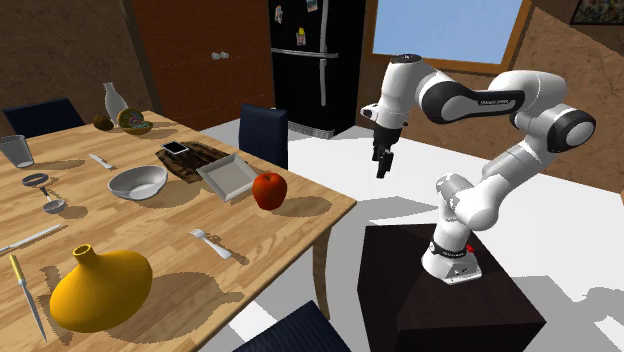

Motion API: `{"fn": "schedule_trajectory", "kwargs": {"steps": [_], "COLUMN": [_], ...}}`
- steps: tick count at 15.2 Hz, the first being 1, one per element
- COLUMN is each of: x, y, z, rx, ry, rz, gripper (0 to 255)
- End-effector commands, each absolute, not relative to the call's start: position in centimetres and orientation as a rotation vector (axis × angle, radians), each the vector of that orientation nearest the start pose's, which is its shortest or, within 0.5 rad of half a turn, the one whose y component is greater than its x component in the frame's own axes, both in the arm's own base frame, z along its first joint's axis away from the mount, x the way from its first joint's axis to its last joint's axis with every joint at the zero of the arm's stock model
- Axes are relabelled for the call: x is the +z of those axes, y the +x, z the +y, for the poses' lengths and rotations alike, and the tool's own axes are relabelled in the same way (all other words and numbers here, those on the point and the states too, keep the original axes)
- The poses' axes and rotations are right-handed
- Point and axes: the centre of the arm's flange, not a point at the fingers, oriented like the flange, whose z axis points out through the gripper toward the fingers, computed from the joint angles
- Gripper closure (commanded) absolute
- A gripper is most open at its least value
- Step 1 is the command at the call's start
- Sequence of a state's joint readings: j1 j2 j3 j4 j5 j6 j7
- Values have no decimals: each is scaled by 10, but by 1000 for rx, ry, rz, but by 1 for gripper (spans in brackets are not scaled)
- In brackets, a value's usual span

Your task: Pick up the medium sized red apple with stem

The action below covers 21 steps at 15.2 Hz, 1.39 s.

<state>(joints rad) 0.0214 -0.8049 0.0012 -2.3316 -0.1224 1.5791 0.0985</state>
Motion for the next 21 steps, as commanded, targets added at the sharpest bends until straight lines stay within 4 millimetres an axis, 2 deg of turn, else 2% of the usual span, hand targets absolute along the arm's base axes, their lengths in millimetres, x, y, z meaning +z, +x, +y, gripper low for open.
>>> {"fn": "schedule_trajectory", "kwargs": {"steps": [1,11,21], "x": [609,602,608], "y": [303,410,521], "z": [-6,-44,-65], "rx": [-97,-313,-518], "ry": [-3258,-3186,-3084], "rz": [128,-101,-320], "gripper": [0,0,0]}}
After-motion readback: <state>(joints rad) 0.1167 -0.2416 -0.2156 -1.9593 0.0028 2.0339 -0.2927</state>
